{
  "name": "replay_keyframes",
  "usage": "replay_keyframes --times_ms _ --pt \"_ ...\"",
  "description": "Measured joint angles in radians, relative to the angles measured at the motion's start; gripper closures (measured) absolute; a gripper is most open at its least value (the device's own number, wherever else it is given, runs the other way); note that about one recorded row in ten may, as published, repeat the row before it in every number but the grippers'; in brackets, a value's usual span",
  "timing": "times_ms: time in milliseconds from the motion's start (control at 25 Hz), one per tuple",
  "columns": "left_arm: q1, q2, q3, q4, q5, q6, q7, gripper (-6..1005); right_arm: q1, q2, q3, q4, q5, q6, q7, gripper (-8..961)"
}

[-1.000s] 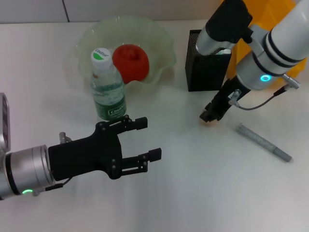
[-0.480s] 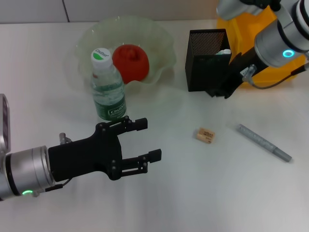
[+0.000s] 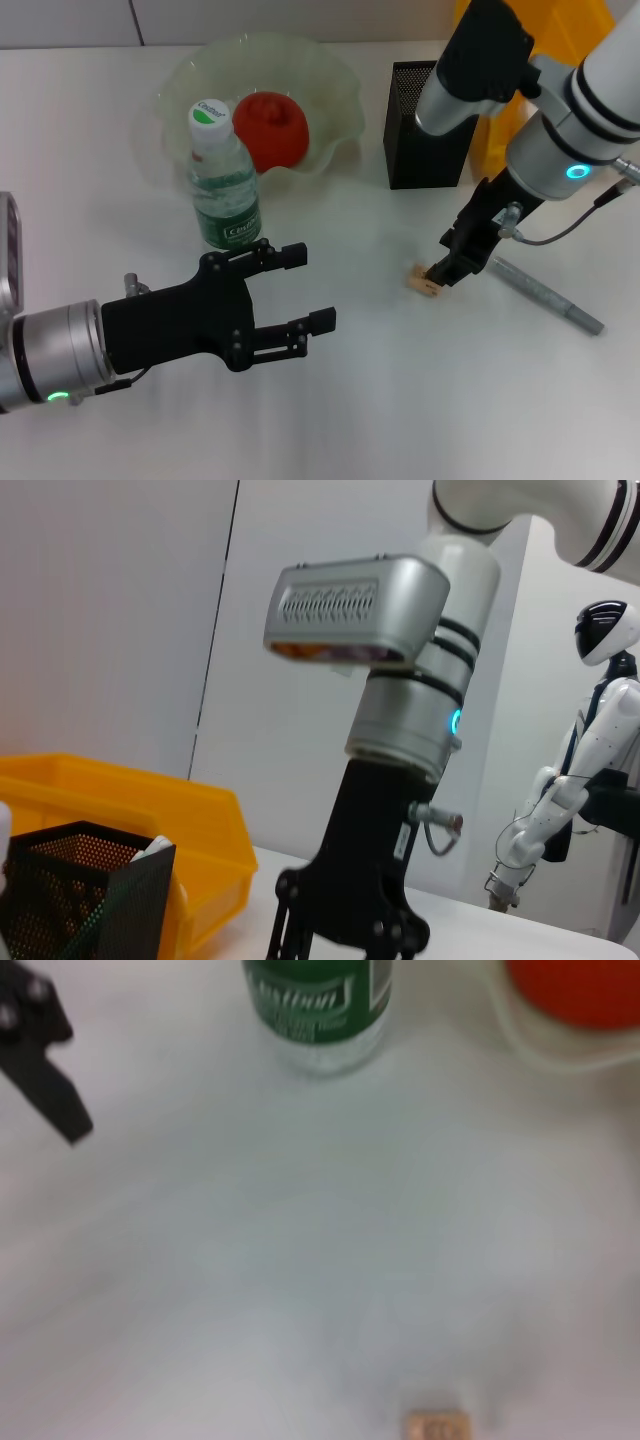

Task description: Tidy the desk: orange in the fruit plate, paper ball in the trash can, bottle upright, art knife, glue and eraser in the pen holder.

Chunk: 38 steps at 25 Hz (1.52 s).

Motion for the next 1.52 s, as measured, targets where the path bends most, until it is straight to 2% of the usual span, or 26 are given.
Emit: replay_keyframes --times_ms 240,400,720,1000,1200,1280,1400,1440,1480,1520 --pt "-0.001 0.000 0.000 0.000 0.000 0.000 -0.003 200 0.024 0.004 -0.020 0.090 0.007 0.068 -0.018 475" --pt "0.000 0.000 0.000 0.000 0.000 0.000 -0.003 200 0.037 0.005 -0.056 0.126 0.024 0.098 -0.019 390" --pt "0.004 0.000 0.000 0.000 0.000 -0.001 -0.003 201 0.067 0.007 -0.095 0.200 0.038 0.148 -0.013 447" --pt "0.005 0.000 -0.001 -0.001 0.000 -0.001 -0.001 200 0.067 0.007 -0.095 0.197 0.048 0.150 -0.011 496" --pt "0.006 0.000 -0.005 -0.007 0.000 -0.002 0.002 201 0.055 0.005 -0.083 0.166 0.048 0.129 -0.008 705" --pt "0.007 0.000 -0.007 -0.009 0.000 -0.001 0.002 201 0.016 0.000 -0.038 0.024 0.040 0.056 0.002 711" --pt "0.007 0.000 -0.007 -0.009 0.000 -0.001 0.002 201 0.003 -0.001 -0.008 -0.032 0.036 0.031 0.005 716" --pt "0.007 0.001 -0.007 -0.009 0.000 0.001 0.002 201 -0.022 -0.002 0.065 -0.161 0.024 -0.030 0.012 716" --pt "0.007 0.001 -0.007 -0.009 0.000 0.001 0.002 201 -0.022 -0.002 0.065 -0.161 0.024 -0.030 0.012 716" --pt "0.007 0.001 -0.007 -0.009 0.000 0.002 0.002 201 -0.035 -0.002 0.124 -0.268 0.001 -0.061 0.029 715"
